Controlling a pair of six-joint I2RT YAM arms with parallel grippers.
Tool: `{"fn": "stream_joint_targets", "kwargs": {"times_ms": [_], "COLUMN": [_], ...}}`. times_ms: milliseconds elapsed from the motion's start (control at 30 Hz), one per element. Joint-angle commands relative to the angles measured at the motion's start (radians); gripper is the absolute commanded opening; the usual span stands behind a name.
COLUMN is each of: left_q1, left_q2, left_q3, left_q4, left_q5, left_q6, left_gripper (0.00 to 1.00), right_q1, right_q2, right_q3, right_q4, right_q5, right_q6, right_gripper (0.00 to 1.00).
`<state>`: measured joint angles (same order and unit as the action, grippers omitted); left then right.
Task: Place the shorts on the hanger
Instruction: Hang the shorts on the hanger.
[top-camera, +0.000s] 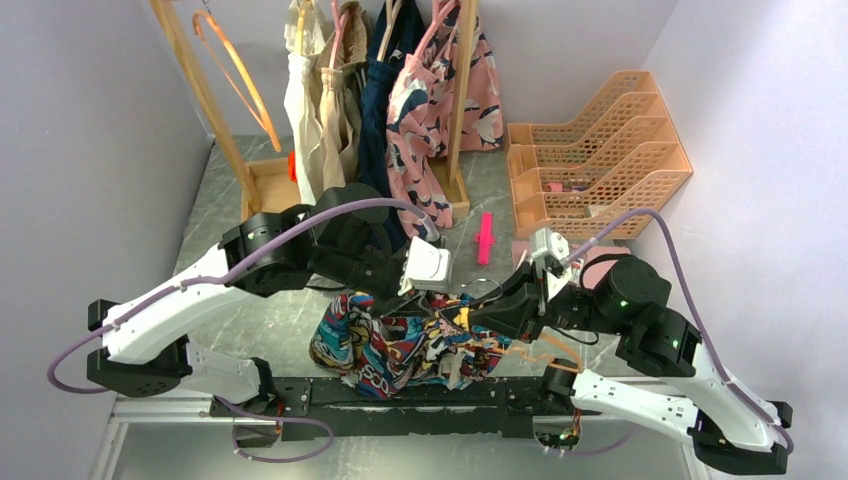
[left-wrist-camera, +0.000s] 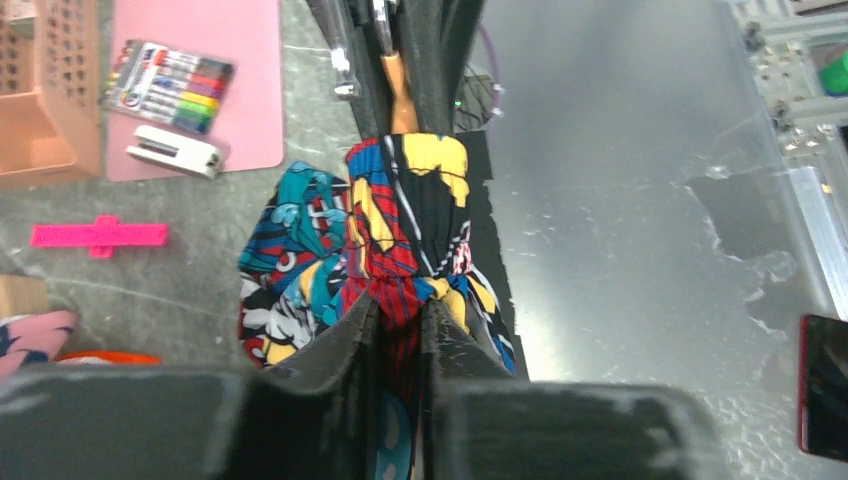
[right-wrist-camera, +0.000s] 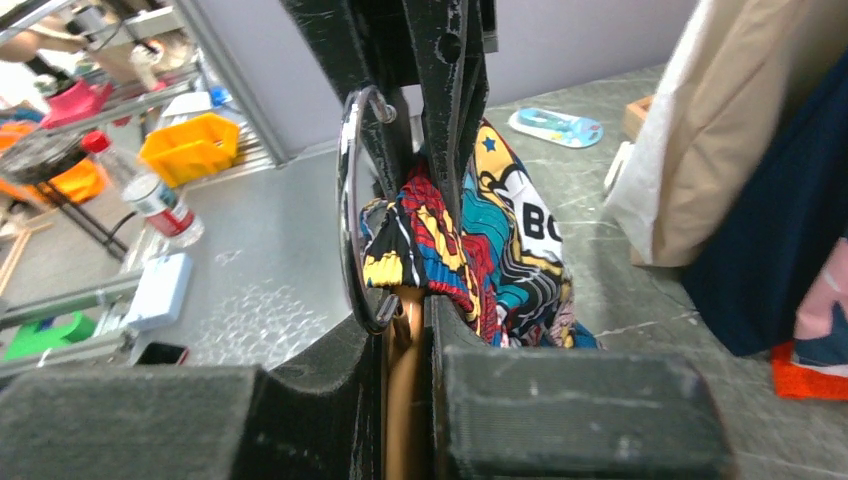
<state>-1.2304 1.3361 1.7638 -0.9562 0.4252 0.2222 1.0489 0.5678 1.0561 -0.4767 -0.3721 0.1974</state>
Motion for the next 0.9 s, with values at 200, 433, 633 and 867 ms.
{"fn": "stream_joint_targets", "kwargs": {"times_ms": [200,433,633,867], "left_q1": [-0.003,-0.004,-0.004,-0.003], "left_q2": [-0.050,-0.157,-0.177,-0.176], "left_q3": [-0.115,-0.213,-0.237,-0.223], "left_q4": [0.163,0.287,0.318,0.277], "left_q5": [-0.002,-0.034,-0.050,-0.047], "left_q6": [-0.013,-0.028,-0.032,-0.038], "left_gripper": [0.07,0.07,0.07,0.40], "right_q1": [0.003,0.002,0.002,0.003], "right_q2": [0.024,0.022,0.036,0.038], "right_q3": [0.073,0.112,0.128,0.147], "right_q4": [0.073,-0.009,-0.018,-0.033], "right_q5": [-0.033,-0.059,-0.067,-0.054], "right_q6": [0.009,0.027,0.031,0.010], "right_gripper": [0.08,0.18,0.15,0.00]}}
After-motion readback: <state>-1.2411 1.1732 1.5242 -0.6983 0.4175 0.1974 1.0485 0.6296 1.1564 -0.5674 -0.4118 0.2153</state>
